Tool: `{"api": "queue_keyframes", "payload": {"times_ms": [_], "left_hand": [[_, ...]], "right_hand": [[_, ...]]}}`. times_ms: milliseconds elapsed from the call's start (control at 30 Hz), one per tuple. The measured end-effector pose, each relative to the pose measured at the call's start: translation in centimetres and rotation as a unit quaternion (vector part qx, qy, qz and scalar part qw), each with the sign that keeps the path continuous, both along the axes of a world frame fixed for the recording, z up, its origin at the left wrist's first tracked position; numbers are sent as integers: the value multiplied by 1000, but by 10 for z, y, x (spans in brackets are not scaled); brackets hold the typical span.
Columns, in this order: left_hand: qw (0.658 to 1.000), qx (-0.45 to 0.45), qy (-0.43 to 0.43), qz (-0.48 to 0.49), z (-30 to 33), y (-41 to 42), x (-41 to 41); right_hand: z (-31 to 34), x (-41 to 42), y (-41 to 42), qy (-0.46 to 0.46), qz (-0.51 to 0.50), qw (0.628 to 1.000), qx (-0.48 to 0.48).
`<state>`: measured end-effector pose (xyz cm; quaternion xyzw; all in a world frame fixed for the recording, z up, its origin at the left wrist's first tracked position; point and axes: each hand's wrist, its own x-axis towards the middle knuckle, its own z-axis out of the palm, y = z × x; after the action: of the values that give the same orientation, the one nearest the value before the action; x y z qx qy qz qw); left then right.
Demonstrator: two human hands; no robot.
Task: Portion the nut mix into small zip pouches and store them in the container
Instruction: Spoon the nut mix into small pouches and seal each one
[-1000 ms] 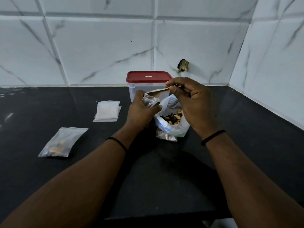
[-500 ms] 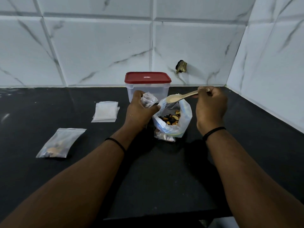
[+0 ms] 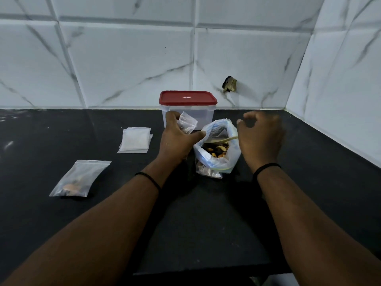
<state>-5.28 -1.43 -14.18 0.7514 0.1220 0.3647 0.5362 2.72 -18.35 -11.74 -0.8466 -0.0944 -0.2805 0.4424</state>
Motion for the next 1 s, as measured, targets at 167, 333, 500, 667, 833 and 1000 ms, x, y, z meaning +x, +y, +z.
{"api": "queue_keyframes", "payload": {"times_ms": [167, 333, 500, 667, 833, 1000], "left_hand": [[998, -63, -9, -10, 6, 2, -2], [977, -213, 5, -24, 21, 18, -4], [964, -262, -4, 39, 20, 23, -3], [978, -204, 22, 19, 20, 19, -6], [985, -174, 2, -2, 19, 12, -10], [988, -121, -45, -85, 23, -6, -18]], "right_hand": [[8, -37, 16, -83, 179, 977, -86], [4, -41, 15, -35, 195, 933, -301], [13, -42, 2, -49, 167, 929, -328], [18, -41, -8, -36, 118, 929, -349], [14, -56, 16, -80, 167, 978, -95], [10, -62, 30, -36, 189, 981, -5]]}}
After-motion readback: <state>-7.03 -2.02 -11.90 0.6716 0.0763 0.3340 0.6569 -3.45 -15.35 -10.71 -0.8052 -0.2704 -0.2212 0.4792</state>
